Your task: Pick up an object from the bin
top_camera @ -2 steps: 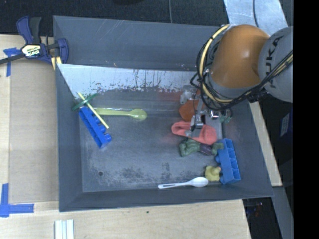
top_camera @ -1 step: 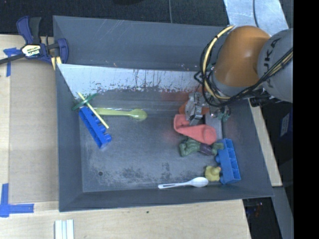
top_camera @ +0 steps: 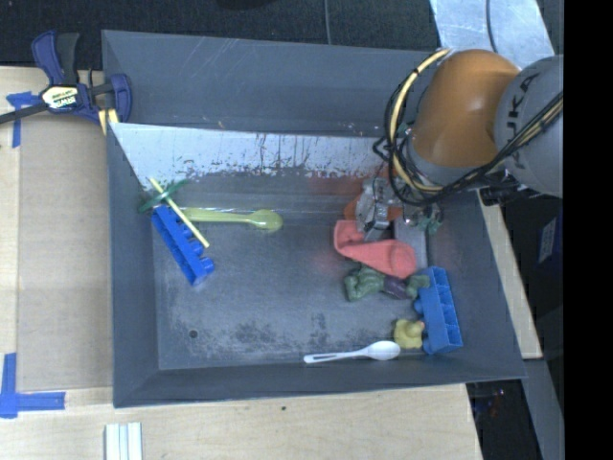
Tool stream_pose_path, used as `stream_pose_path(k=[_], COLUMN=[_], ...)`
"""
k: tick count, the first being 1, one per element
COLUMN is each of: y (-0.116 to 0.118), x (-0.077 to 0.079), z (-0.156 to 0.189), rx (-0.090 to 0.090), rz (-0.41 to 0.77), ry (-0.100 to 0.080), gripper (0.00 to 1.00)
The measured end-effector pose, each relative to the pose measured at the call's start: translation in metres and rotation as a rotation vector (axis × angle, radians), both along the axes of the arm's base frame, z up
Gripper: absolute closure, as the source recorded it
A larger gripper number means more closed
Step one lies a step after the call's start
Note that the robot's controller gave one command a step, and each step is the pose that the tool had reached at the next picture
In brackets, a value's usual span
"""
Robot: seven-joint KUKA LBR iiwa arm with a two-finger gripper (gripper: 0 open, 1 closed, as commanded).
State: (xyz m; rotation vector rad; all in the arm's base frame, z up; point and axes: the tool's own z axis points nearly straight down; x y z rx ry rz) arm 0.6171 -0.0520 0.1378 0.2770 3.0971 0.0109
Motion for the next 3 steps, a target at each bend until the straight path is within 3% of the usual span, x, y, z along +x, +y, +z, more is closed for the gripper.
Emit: stream_pose_path(k=[2, 3], y=[0.02, 0.008], x=[-0.009, -0.012], z=[0.01, -0.021], rx=[-0.001, -0.008], rz=[0.003, 0.21], ry=[0.001, -0.007], gripper=[1.0, 1.0])
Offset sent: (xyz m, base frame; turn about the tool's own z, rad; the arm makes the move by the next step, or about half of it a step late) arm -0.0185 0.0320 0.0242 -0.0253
